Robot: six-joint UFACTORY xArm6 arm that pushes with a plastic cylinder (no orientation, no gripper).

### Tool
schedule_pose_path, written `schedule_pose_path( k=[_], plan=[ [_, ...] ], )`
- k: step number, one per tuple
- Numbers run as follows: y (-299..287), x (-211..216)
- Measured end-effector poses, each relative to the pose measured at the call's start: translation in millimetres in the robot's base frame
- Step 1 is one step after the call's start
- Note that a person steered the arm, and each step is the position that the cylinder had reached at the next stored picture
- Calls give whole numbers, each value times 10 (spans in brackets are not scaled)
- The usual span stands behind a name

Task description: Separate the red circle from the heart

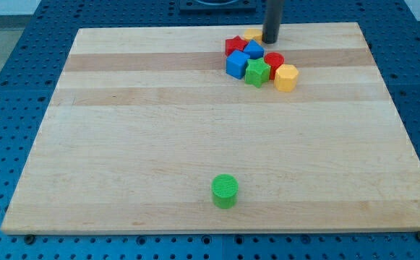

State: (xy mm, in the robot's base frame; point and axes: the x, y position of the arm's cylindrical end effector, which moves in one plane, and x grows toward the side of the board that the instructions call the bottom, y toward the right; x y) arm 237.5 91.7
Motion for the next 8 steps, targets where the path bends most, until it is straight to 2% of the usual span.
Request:
schedule_pose_path(
  k=[3,5,7,8],
  plan=[
    [-336,141],
    [-354,234],
    [836,153],
    [919,252]
  ],
)
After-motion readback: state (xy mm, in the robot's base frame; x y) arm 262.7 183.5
